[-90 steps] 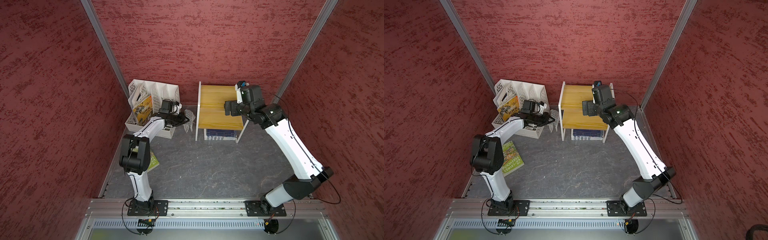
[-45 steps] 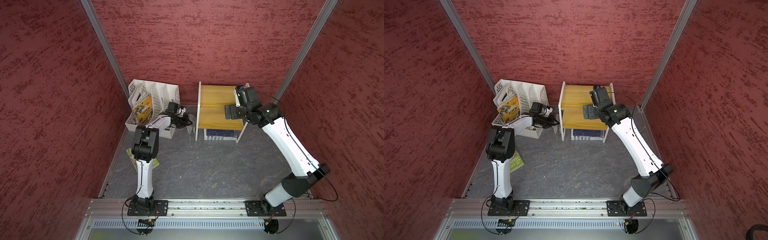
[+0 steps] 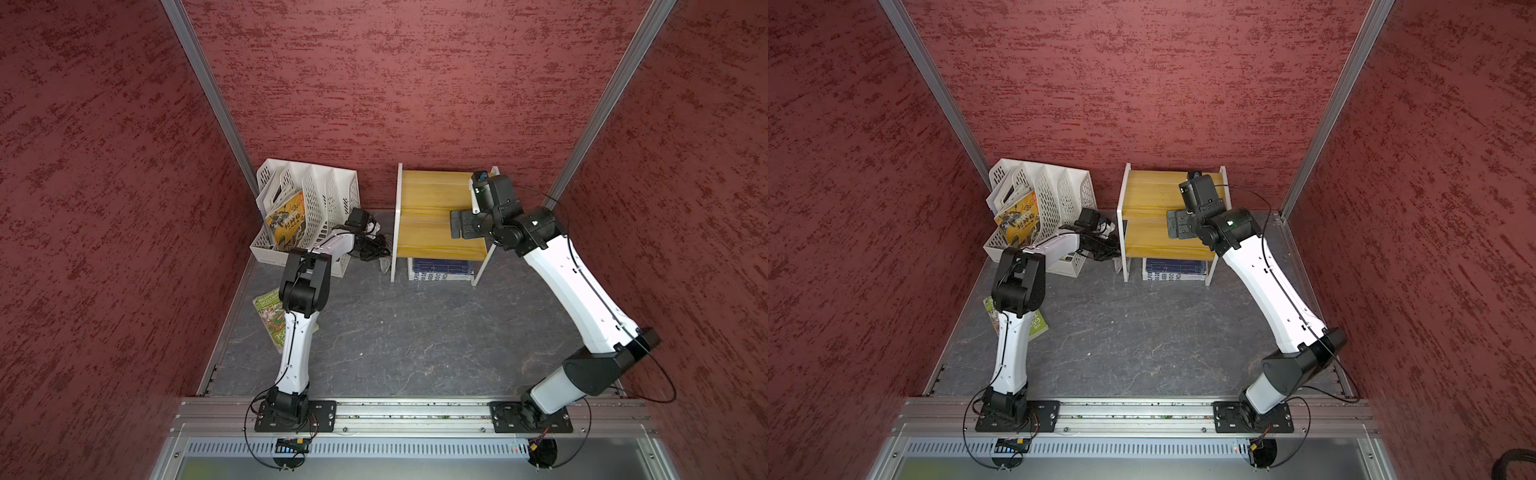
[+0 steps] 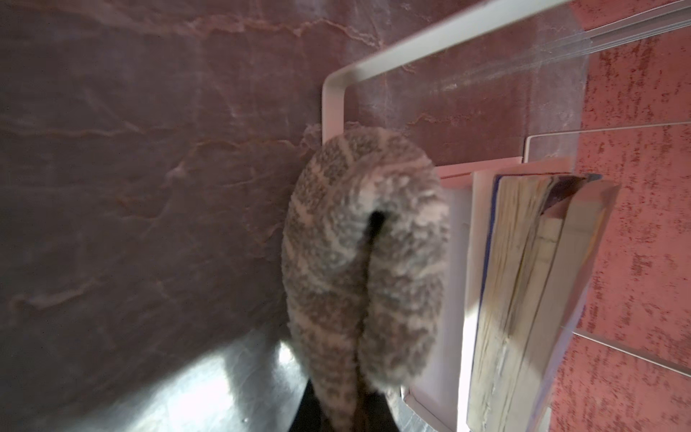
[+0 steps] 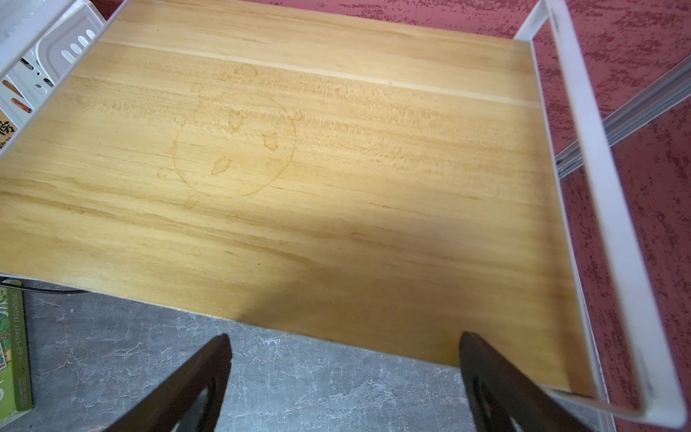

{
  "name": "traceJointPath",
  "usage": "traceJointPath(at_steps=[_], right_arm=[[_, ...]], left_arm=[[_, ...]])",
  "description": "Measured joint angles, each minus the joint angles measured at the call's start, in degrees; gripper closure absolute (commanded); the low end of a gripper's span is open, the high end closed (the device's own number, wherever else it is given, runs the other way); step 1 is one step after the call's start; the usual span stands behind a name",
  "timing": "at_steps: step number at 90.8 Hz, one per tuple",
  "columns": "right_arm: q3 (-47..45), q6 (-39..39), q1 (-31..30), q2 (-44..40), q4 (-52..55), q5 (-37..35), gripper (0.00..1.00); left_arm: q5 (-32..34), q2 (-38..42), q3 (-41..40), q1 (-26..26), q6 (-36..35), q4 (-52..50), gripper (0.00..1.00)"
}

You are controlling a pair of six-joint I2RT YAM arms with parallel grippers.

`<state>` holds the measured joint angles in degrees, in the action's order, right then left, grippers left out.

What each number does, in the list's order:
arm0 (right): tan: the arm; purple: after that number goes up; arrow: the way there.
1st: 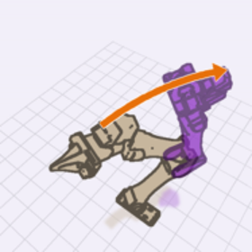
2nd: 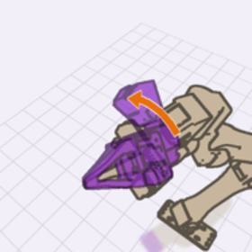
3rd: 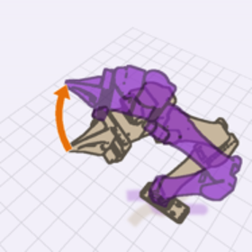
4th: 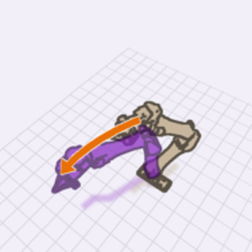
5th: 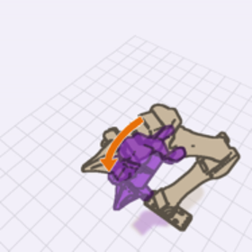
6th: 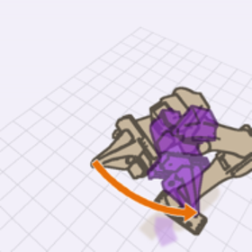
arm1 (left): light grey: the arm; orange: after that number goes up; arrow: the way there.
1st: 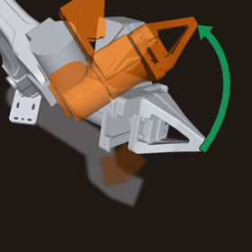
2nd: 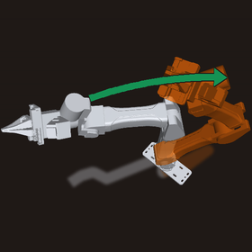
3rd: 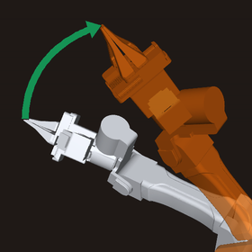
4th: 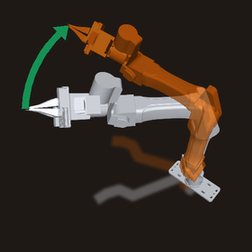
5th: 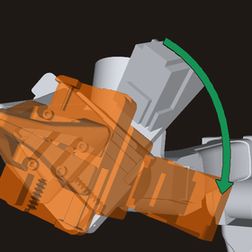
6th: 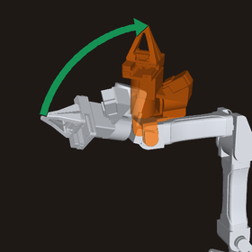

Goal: Wipe the bookshelf clean with a cloth
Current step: Wipe the dust from the shelf.

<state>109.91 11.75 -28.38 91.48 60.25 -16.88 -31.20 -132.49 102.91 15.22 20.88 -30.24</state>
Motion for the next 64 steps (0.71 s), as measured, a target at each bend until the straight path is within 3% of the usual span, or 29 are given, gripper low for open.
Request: traceJointPath(at_steps=[64], right_arm=[[-2.6, -1.3, 0.0, -1.4, -2.2, -0.2, 0.02]], left_arm=[[0.4, -0.7, 6.7, -1.1, -0.2, 3.4, 1.0]])
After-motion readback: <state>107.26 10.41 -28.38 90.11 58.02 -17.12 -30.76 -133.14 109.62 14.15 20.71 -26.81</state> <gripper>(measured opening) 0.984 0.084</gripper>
